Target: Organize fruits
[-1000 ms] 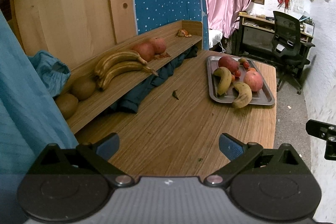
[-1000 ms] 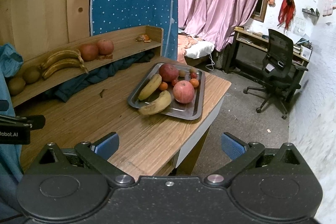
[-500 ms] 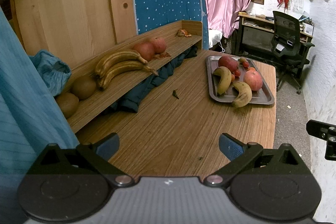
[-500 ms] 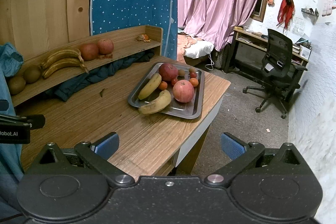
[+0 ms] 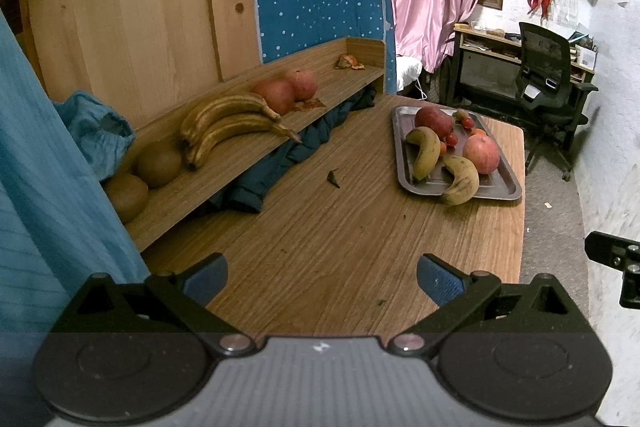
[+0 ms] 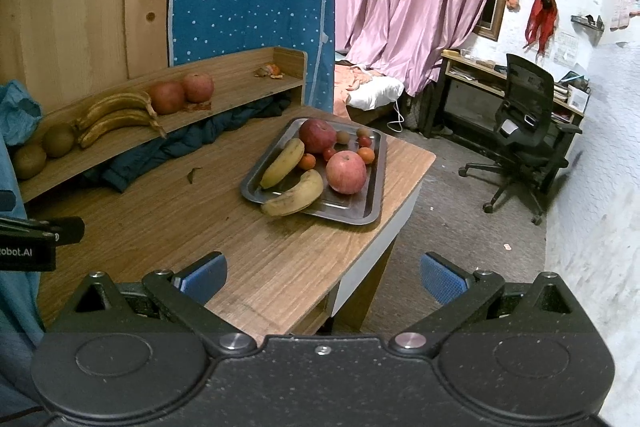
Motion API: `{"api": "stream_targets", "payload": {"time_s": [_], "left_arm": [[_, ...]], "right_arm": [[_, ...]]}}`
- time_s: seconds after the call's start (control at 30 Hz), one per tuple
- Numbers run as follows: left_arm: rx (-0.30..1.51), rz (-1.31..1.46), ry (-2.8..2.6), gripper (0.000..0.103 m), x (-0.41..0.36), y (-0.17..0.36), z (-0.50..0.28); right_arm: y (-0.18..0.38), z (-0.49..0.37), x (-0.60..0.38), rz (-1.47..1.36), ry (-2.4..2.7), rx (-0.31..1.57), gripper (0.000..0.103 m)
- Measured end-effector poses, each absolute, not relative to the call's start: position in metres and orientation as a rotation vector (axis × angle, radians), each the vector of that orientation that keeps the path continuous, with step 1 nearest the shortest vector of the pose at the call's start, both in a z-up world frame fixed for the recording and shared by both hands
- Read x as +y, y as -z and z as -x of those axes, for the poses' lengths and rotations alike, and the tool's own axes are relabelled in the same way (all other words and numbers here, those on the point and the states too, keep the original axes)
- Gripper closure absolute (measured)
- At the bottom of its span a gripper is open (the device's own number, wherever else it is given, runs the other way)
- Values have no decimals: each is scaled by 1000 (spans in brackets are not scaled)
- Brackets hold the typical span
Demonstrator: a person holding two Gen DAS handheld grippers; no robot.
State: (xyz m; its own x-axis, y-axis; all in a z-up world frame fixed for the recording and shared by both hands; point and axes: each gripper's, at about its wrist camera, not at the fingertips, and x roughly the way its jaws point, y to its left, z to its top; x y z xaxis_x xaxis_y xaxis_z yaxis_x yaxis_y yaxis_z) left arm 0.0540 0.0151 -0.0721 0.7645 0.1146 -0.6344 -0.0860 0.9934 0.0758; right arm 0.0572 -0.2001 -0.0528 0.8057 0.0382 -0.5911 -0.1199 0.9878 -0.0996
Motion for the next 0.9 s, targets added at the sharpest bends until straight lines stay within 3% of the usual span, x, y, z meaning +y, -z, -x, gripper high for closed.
{"api": "stream_targets", "payload": {"time_s": [0.9], "left_arm": [[704, -50, -98, 0, 12, 71, -57]], "right_arm": [[52, -56, -199, 138, -87, 637, 1]]}}
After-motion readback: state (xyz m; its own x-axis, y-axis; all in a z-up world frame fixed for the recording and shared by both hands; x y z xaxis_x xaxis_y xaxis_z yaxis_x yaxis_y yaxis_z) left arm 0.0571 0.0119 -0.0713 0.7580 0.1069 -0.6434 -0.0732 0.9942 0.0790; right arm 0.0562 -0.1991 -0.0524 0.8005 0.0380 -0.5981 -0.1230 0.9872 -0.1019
